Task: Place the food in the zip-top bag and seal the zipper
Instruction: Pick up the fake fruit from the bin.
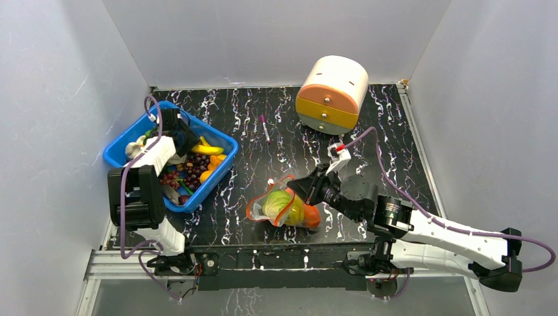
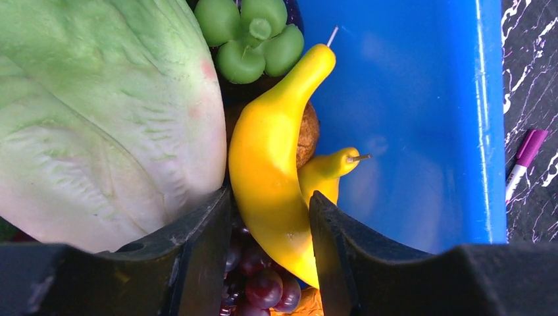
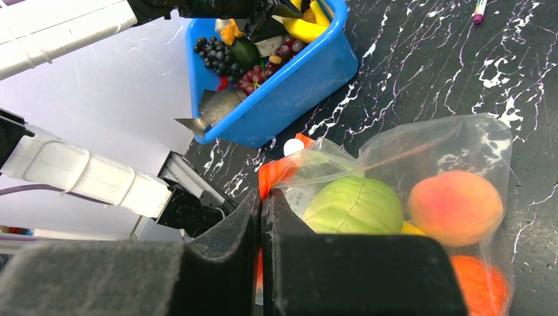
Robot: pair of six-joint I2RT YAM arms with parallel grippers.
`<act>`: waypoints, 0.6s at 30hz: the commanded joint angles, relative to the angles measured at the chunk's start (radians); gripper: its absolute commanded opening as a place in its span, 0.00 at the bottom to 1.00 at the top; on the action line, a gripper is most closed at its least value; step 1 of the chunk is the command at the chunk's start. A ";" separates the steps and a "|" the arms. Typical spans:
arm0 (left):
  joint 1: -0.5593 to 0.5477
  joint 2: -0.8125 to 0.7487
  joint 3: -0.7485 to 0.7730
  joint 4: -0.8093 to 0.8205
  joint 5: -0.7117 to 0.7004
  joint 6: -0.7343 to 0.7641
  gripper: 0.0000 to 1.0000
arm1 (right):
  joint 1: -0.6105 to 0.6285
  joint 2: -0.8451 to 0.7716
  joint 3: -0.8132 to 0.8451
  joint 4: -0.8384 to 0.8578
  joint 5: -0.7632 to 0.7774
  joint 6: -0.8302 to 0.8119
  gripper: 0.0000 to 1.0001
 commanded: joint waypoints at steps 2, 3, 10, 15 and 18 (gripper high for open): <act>0.005 -0.018 0.021 -0.035 0.002 -0.002 0.40 | 0.005 -0.026 0.026 0.091 0.007 0.005 0.00; 0.005 -0.025 0.023 -0.039 -0.001 -0.001 0.39 | 0.005 -0.025 0.028 0.091 0.005 0.005 0.00; 0.005 -0.108 0.045 -0.081 -0.022 0.022 0.30 | 0.005 -0.028 0.036 0.076 0.006 0.010 0.00; 0.006 -0.215 0.041 -0.111 -0.066 0.040 0.29 | 0.005 -0.021 0.037 0.068 0.017 0.026 0.00; 0.005 -0.284 0.043 -0.132 -0.085 0.055 0.28 | 0.004 -0.016 0.041 0.057 0.036 0.035 0.00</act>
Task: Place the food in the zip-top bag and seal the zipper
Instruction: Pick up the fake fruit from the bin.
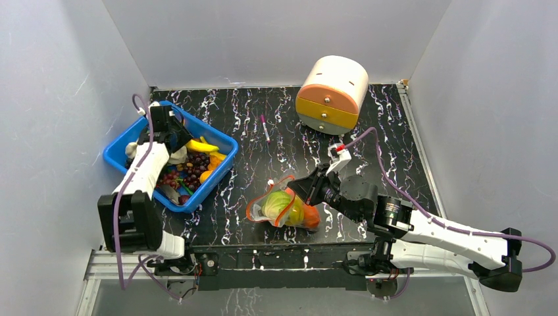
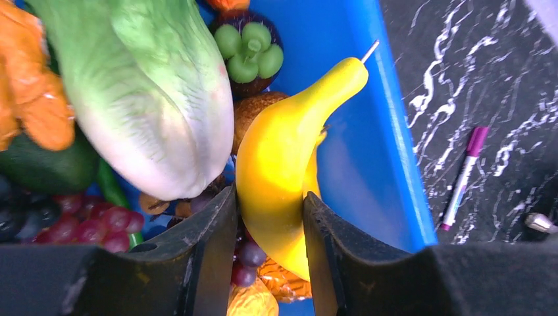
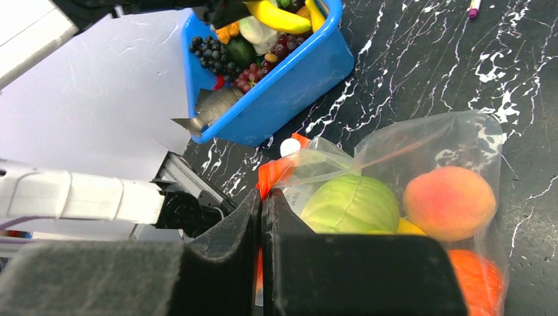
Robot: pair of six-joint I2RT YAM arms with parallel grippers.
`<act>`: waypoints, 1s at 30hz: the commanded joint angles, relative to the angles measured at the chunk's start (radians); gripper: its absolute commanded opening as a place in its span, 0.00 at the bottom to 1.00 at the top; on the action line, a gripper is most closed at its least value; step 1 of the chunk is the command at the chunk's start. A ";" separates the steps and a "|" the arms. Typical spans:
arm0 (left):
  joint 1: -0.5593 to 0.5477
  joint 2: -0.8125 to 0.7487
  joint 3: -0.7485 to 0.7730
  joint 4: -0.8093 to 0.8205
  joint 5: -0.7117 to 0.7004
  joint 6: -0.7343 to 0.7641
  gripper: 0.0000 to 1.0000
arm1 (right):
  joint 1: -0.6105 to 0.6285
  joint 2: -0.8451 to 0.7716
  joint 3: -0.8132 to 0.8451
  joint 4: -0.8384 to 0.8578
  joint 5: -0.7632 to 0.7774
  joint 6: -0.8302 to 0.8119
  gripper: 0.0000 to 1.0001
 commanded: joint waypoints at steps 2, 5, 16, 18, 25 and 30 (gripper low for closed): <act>0.005 -0.169 0.041 -0.065 -0.056 0.036 0.27 | 0.005 -0.014 0.044 0.067 0.049 0.022 0.00; 0.005 -0.235 0.039 -0.087 -0.047 0.042 0.26 | 0.005 -0.010 0.053 0.061 0.071 0.022 0.00; 0.004 -0.439 0.024 -0.151 0.258 0.062 0.25 | 0.005 0.059 0.134 0.031 0.155 -0.018 0.00; 0.005 -0.469 0.021 -0.153 0.348 0.055 0.25 | 0.005 0.073 0.146 0.031 0.167 -0.025 0.00; -0.042 -0.567 -0.013 -0.110 0.572 0.033 0.25 | 0.005 0.146 0.181 0.054 0.165 0.032 0.00; -0.121 -0.645 -0.076 -0.003 0.657 0.058 0.25 | 0.005 0.205 0.206 0.028 0.208 0.189 0.00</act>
